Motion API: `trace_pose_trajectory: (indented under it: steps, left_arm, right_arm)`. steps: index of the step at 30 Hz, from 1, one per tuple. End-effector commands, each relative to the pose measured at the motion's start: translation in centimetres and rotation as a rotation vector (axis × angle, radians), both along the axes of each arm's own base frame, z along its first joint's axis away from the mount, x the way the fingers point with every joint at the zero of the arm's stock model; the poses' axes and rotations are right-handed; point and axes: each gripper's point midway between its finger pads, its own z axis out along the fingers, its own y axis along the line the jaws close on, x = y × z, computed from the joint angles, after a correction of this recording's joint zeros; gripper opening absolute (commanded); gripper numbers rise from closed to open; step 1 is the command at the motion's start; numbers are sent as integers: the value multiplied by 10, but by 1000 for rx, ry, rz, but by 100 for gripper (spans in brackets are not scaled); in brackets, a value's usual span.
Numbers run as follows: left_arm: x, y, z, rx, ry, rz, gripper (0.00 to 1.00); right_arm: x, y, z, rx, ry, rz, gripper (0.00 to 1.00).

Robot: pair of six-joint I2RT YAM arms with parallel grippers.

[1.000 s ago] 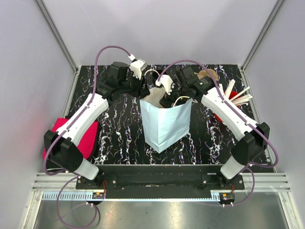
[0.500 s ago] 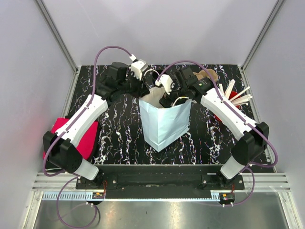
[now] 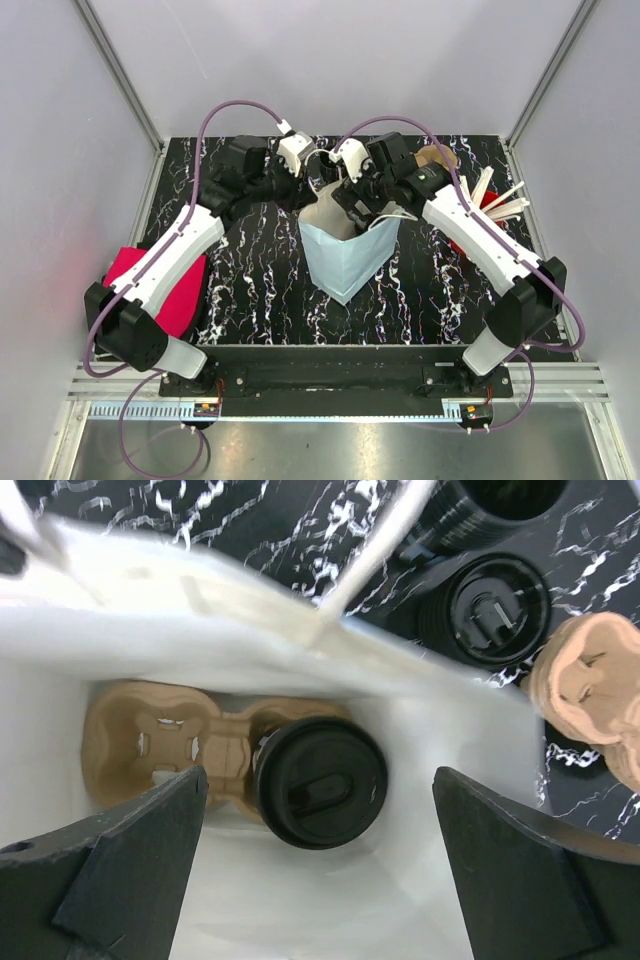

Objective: Pack the takeout coffee

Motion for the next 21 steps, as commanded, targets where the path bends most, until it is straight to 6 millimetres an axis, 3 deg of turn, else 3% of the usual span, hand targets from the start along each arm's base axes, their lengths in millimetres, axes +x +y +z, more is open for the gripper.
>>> trace_pose_trajectory:
  steps: [1,14,21]
  left_arm:
    - [-6,-5,34,-50,-124,-55,24]
    - [-5,4,32,-18,-136,-23,25]
    - [-1,21,36,5,-149,22,25]
  right_arm:
    - [6,4,73,137,-171,-45,100]
    - [-8,-19,138,189,-355,-61,100]
    - [12,-70,159,115,-525,-299,100]
